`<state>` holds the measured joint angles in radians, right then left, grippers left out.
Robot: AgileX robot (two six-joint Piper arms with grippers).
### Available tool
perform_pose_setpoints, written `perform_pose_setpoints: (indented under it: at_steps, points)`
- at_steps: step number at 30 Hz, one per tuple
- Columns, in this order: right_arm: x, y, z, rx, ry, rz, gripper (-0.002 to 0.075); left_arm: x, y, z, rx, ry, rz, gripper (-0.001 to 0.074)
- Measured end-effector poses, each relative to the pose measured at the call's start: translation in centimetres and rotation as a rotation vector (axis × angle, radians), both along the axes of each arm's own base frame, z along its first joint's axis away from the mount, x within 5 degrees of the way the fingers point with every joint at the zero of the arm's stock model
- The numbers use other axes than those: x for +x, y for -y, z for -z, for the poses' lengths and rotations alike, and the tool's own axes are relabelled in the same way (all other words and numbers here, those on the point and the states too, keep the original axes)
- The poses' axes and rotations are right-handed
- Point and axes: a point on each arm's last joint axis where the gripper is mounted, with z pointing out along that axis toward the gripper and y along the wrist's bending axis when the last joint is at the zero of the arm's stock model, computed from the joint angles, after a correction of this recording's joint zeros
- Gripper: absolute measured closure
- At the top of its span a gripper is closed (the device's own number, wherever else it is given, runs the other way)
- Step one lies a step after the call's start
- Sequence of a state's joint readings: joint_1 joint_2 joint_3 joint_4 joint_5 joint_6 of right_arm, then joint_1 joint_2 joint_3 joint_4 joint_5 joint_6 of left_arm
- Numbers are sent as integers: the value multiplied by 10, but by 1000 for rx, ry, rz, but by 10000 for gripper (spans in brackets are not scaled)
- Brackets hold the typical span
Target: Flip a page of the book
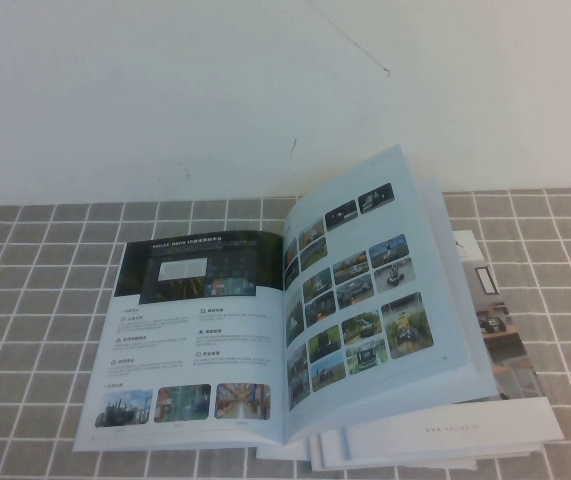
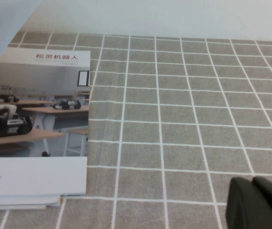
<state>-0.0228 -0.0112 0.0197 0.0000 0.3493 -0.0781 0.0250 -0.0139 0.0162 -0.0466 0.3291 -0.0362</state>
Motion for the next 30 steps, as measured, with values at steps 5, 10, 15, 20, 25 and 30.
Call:
perform_pose_setpoints:
  at_steps: [5,10,15,20,25,30]
  points:
    - [0,0,0,0,0,0,729,0,0,0,0,0,0,738]
    - [0,0,0,0,0,0,729,0,0,0,0,0,0,738]
    - [0,0,0,0,0,0,729,0,0,0,0,0,0,738]
    - [0,0,0,0,0,0,729,0,0,0,2,0,0,738]
    - [0,0,0,0,0,0,729,0,0,0,4,0,0,738]
    - [0,1,0,-14,2,1,729,0,0,0,15,4,-1,738]
